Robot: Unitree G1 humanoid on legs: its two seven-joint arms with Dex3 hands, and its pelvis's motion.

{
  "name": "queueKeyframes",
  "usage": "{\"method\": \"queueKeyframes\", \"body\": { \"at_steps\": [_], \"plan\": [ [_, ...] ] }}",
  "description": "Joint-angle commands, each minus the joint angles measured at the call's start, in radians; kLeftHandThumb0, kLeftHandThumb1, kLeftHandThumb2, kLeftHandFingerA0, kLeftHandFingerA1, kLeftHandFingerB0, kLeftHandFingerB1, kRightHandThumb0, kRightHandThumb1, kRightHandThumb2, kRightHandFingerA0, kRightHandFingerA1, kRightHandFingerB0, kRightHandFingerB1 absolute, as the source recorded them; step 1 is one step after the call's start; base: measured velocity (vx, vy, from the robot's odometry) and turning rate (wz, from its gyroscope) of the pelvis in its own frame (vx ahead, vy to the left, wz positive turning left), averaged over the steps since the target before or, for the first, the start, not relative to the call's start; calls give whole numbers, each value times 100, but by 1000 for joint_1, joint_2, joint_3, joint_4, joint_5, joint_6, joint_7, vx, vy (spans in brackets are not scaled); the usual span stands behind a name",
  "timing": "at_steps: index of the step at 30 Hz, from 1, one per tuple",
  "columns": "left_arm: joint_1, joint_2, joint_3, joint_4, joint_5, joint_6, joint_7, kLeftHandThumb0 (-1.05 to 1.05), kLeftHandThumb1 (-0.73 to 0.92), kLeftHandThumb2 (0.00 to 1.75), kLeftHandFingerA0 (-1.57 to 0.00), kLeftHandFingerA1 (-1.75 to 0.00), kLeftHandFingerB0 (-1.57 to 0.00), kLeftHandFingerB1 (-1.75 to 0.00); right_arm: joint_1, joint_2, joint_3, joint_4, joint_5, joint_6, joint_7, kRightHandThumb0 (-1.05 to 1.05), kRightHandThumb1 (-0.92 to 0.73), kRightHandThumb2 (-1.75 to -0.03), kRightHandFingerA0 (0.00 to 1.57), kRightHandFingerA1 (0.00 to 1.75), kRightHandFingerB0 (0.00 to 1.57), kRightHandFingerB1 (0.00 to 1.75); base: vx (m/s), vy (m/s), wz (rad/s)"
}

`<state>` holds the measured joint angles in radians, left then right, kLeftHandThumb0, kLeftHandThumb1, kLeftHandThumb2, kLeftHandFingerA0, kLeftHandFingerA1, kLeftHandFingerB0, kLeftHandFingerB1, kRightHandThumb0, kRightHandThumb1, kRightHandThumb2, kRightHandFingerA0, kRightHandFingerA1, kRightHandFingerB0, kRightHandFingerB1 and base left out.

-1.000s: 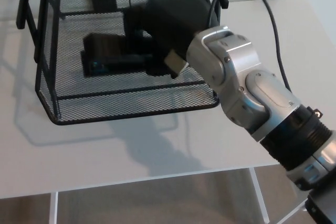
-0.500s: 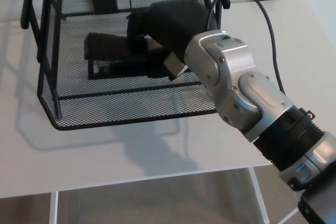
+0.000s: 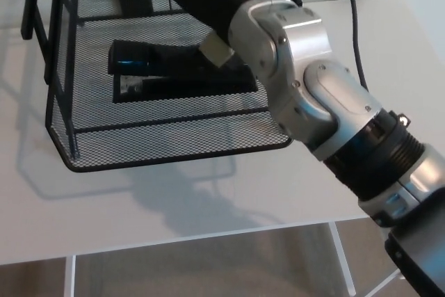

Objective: The robot walks towards a desk on which a file tray is kept in the middle and a stapler is kept to its right. The robot lifts the stapler using its right hand and places it on the file tray.

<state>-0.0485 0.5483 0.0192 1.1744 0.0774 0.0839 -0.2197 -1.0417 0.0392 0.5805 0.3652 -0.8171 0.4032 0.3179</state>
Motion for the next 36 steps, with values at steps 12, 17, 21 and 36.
{"method": "queueKeyframes", "body": {
  "at_steps": [12, 17, 21, 36],
  "plan": [
    [14, 8, 0, 5, 9, -37, 7, -58, 62, 132, -9, -70, 0, -64, -33, -178, -201, -479, 67, 45, 211, -81, -74, -70, 0, 0, 0, 22, 0, 0, 0],
    [23, 2, 29, -5, -23, -17, 2, -58, 62, 131, -7, -69, 0, -64, 77, -338, -490, -806, 204, 42, 271, -73, -55, -94, 0, 26, 1, 29, 0, 0, 0],
    [31, 6, -10, 4, 22, -62, 31, -63, 63, 135, -21, -79, -7, -69, 217, -453, -738, -950, 286, 27, 309, -65, -69, -61, 2, 38, 10, 30, 0, 0, 0],
    [13, 21, 21, -1, -11, -29, 9, -61, 63, 133, -20, -78, 0, -65, 1061, -310, -1488, -605, 555, -287, 71, -79, -66, -60, 14, 86, 21, 50, 0, 0, 0]
  ]
}}
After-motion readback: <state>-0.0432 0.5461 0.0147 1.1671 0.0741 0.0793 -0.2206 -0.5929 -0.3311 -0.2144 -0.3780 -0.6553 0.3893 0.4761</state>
